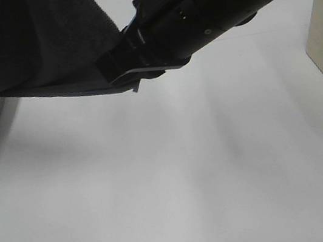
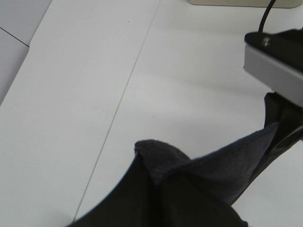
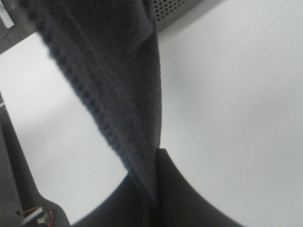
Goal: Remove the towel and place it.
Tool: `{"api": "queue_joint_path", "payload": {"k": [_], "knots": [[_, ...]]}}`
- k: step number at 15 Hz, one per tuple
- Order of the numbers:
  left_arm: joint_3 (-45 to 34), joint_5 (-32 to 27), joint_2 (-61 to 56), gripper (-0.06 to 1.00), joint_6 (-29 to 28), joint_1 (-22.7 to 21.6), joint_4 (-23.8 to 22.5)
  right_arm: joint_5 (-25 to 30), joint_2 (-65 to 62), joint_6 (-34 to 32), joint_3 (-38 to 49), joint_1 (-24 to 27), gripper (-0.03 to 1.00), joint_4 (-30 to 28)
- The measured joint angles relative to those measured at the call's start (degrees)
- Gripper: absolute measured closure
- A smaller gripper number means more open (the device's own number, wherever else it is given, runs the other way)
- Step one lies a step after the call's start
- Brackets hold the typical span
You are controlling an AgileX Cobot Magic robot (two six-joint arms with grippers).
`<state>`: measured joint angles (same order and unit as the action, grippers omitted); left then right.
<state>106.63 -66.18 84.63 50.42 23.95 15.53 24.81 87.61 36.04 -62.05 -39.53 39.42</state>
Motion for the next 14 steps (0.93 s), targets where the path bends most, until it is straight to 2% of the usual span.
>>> {"api": "queue_joint_path", "payload": {"k": [2, 4, 5, 6, 8, 9, 10, 11, 12, 14], "knots": [[0.0, 1.55, 0.0, 0.94, 1.49, 0.0, -0.17, 4.47, -3.27, -15.99, -3.27, 0.0, 0.96, -18.79], [0.0, 4.13, 0.0, 0.94, 3.21, 0.0, -0.23, 13.75, -4.58, -29.34, -10.94, 0.0, 0.96, -35.18], [0.0, 6.3, 0.0, 0.94, 3.44, 0.0, -0.23, 18.56, -4.64, -32.37, -15.07, 0.0, 0.96, -41.31], [0.0, 8.71, 0.0, 0.94, 3.67, 0.0, -0.29, 22.98, -4.64, -33.86, -18.96, 0.0, 0.96, -45.03], [0.0, 13.52, 0.06, 0.94, 3.78, 0.0, -1.49, 26.01, -4.64, -34.61, -24.75, 0.0, 0.96, -49.22], [0.0, 17.3, 0.29, 0.94, 3.84, 0.0, -2.69, 26.13, -4.64, -34.72, -27.56, 0.0, 0.96, -51.91], [0.0, 23.89, 1.72, 0.94, 4.01, 0.0, -3.67, 22.75, -4.64, -34.72, -31.57, 0.0, 0.96, -59.24], [0.0, 27.04, 2.92, 0.94, 4.01, 0.0, -3.78, 19.19, -4.64, -34.72, -32.77, 0.0, 0.96, -63.54], [0.0, 28.59, 3.44, 0.94, 4.01, 0.0, -3.78, 17.7, -4.64, -34.72, -33.17, 0.0, 0.96, -65.26], [0.0, 35.81, 5.79, 0.94, 4.01, 0.0, -5.04, 9.91, -4.64, -36.04, -33.58, 0.0, 0.96, -73.28]]}}
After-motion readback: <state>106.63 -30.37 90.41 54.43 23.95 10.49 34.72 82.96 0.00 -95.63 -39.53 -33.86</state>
